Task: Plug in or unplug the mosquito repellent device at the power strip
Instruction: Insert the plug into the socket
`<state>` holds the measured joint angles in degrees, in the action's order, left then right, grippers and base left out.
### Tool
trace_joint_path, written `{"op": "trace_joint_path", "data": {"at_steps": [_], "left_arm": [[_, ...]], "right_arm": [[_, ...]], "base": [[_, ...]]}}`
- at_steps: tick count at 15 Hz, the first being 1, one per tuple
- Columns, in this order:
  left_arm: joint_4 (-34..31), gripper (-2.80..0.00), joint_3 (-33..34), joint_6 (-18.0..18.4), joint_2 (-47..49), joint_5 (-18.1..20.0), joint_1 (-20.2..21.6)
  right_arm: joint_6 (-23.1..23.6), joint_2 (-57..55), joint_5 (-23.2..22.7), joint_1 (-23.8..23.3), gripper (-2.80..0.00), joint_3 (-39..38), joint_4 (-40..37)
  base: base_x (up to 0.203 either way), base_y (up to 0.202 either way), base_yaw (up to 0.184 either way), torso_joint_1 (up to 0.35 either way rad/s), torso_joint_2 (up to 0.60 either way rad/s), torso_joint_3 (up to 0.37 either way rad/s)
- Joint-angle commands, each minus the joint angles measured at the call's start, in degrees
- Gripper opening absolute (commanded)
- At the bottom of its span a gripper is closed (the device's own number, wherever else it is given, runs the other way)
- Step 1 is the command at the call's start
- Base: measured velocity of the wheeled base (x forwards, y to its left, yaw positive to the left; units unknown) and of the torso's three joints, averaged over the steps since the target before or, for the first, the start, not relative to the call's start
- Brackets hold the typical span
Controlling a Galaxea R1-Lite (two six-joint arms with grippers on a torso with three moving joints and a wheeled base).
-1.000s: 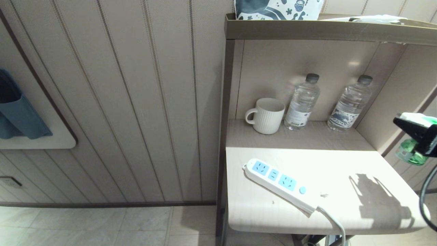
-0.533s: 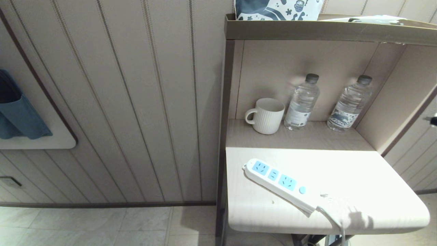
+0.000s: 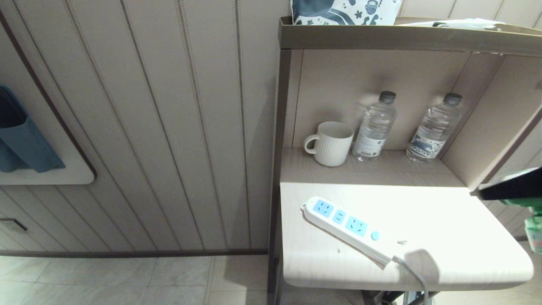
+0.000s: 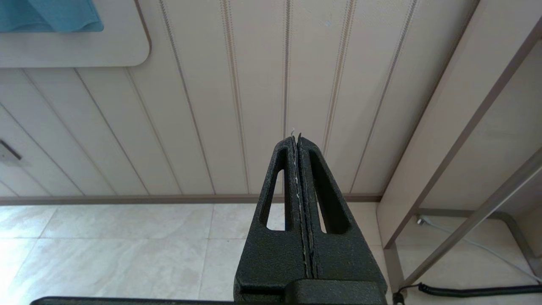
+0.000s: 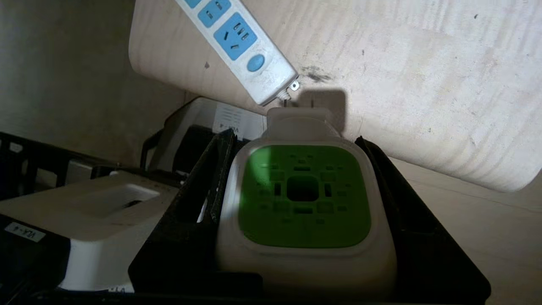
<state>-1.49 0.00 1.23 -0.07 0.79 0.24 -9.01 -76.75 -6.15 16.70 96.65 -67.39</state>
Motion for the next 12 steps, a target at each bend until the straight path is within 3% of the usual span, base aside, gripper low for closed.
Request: {"op": "trace_joint_path", "data": {"at_steps": [1, 5, 9, 12], "left_arm": [[0.0, -2.80, 0.0, 0.0, 0.1, 0.0, 0.0], [0.0, -2.80, 0.0, 0.0, 0.1, 0.0, 0.0], [0.0, -2.80, 0.0, 0.0, 0.1, 0.0, 0.0], [0.0, -2.80, 0.0, 0.0, 0.1, 0.0, 0.0]], "right_arm": [[1.8, -9.1, -0.4, 2.3, -2.80, 7.1, -5.0], [0.3, -12.3, -1.5, 5.3, -2.80, 9.3, -8.7], [-12.5, -16.8, -4.7, 9.6, -2.80, 14.7, -13.9], [-15.8, -21.2, -7.0, 9.7, -2.80, 15.2, -14.7]], "base": [[0.000, 0.000, 0.000, 0.000, 0.00, 0.000], [0.000, 0.000, 0.000, 0.000, 0.00, 0.000], [0.000, 0.000, 0.000, 0.000, 0.00, 0.000], [0.000, 0.000, 0.000, 0.000, 0.00, 0.000]]}}
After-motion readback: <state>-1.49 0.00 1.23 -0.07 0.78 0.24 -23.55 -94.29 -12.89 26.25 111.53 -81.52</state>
